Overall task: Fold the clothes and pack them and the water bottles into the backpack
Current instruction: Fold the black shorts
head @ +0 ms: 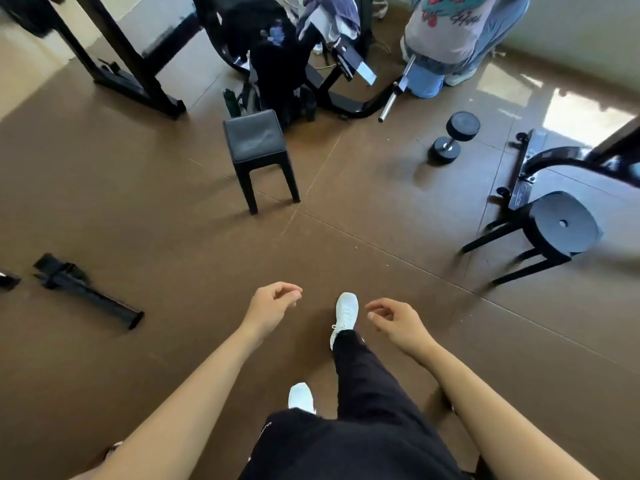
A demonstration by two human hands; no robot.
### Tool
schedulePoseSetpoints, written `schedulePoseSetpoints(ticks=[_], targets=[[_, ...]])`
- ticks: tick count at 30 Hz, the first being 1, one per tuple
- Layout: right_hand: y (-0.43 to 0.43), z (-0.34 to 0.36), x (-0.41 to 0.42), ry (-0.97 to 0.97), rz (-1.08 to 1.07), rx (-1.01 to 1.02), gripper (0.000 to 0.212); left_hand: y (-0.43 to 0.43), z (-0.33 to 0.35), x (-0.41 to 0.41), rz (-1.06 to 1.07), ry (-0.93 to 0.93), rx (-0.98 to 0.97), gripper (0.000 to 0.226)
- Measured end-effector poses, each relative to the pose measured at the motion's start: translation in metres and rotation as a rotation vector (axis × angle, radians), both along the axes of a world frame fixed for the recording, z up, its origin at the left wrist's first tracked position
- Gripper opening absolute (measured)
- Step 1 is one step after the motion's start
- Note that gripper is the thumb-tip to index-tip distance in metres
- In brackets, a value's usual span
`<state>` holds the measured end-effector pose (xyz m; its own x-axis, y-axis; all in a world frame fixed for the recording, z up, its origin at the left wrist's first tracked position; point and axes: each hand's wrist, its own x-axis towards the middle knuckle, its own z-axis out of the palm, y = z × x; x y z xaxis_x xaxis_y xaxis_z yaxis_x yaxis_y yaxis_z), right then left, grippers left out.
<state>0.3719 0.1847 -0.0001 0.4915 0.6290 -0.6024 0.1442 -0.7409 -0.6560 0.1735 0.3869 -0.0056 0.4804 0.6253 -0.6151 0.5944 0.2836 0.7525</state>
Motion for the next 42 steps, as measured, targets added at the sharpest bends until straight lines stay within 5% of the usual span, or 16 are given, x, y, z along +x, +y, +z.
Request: schedulePoseSetpoints(ticks=[19,34,42], targets=[[0.336,0.006,0.328,-0.022,0.066,0.057,0.014,0.275,0.018,0.278,0.152,0.015,-0.052,0.014],[0.574,0.000,0.521,0.018,-0.002,-0.019,0.012,0.536,-0.001,0.504,-0.113,0.076,-0.034,0.014],[0.710,-0.047,0.654,0.046,0.256,-0.124,0.011,0.648,-0.029,0.601,0.080,0.257,-0.110,0.015]])
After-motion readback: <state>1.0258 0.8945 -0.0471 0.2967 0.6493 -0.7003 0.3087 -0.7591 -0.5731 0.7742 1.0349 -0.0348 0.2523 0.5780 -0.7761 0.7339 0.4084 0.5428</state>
